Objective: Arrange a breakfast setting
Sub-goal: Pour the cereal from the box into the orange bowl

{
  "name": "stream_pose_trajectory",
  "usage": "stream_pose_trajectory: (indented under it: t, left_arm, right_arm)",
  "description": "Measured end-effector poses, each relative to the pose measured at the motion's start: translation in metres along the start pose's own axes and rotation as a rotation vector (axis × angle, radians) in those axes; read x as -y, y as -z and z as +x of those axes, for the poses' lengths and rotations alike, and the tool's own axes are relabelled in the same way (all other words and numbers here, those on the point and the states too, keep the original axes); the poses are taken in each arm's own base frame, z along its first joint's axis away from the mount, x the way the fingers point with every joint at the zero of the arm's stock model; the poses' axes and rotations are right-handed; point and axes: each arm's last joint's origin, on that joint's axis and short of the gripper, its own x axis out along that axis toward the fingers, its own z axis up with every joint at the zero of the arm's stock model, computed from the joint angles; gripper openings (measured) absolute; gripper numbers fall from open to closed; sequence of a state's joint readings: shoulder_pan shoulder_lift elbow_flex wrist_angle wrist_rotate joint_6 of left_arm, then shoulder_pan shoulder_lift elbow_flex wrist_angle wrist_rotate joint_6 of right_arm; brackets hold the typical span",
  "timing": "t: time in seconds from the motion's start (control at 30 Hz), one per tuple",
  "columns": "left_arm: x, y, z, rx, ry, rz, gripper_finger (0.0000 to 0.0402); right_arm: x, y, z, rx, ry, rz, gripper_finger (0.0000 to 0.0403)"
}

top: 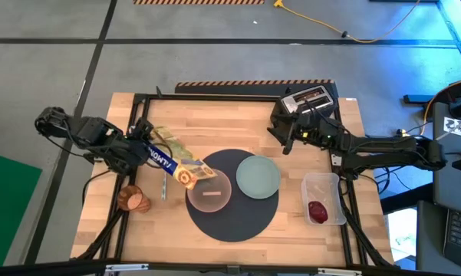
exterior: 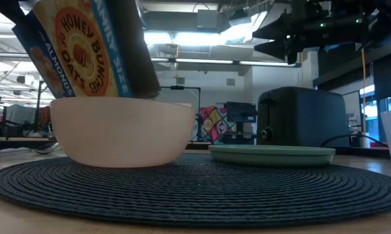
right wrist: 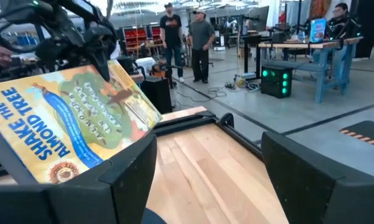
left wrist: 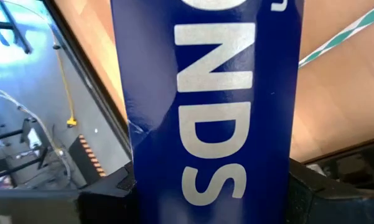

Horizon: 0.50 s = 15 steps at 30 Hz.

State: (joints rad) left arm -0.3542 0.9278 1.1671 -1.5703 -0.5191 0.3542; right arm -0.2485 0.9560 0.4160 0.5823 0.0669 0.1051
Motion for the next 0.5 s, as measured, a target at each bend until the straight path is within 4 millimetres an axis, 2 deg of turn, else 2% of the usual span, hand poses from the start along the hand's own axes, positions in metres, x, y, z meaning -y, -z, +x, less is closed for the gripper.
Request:
stream_pose_trajectory:
  t: [0.33, 0.5]
  left_arm:
    - [-0.0022, -0.0049, 0.0025, -0.041, -0.051, 0.068, 0.0215]
    - [-0.0089, -0.0104, -0.0050, -0.025, -0.062, 0.078, 0.0215]
  right_arm:
    - [0.0001, 0.0026, 0.0053, 0.013, 0.001, -0.004, 0.0278]
    - [0.0001, 0.0024, 0.0052, 0.014, 0.002, -0.004, 0.0278]
